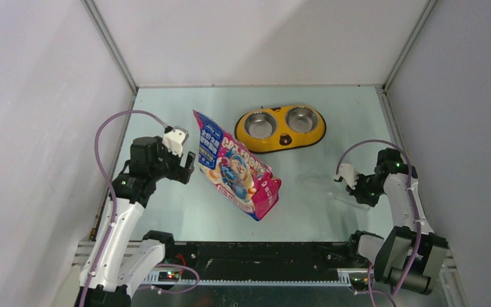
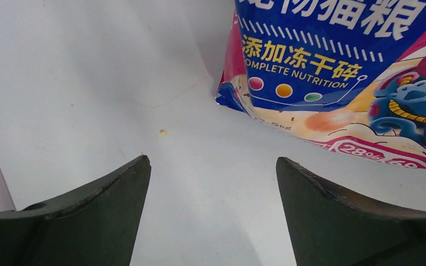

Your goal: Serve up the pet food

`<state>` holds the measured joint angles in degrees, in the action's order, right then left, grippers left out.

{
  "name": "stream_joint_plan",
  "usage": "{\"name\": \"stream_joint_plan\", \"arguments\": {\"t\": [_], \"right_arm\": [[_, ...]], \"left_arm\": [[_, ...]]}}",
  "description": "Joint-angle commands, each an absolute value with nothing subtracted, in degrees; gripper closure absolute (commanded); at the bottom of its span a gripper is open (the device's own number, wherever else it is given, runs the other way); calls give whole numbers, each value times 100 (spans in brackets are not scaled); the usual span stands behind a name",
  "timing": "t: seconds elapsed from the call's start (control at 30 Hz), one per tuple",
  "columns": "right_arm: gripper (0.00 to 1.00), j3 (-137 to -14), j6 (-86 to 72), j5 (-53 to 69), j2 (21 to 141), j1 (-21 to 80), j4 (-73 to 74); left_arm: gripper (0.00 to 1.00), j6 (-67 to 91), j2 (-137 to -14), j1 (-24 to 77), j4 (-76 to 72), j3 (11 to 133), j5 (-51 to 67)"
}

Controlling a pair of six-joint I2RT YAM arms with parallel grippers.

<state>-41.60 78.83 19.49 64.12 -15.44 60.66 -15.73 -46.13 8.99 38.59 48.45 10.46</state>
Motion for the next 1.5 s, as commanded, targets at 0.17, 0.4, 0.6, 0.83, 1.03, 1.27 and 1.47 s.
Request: {"name": "stream_joint_plan", "arguments": {"t": [0.17,0.4,0.6,0.83,1.03,1.27,1.47], "right_arm": [[94,-3943,6736,2144,6606,-1458,5308],[66,-4059,6589,2072,6773,-1193,5282],[46,-5319,5800,2961,6216,-882,6249],[36,-7397,3150,3676,6699,711,5818],[33,-9095,666,4627,7849,1248,4553],[32,-10322,-1159,3801,9020,2208,3730],[31,-10632,-1191,3681,9532,3018,3641]], "left_arm": [[10,-1121,-4430,782,3516,4744,1245],[10,-1340,-4448,783,3775,4960,1410],[6,-1749,-4478,783,4622,5790,1527],[1,-1580,-4829,791,5480,7030,2386],[4,-929,-5296,832,4985,7763,3664],[7,-198,-6078,1415,4420,8577,3588],[10,1366,-6212,1479,4587,8700,2156]]}}
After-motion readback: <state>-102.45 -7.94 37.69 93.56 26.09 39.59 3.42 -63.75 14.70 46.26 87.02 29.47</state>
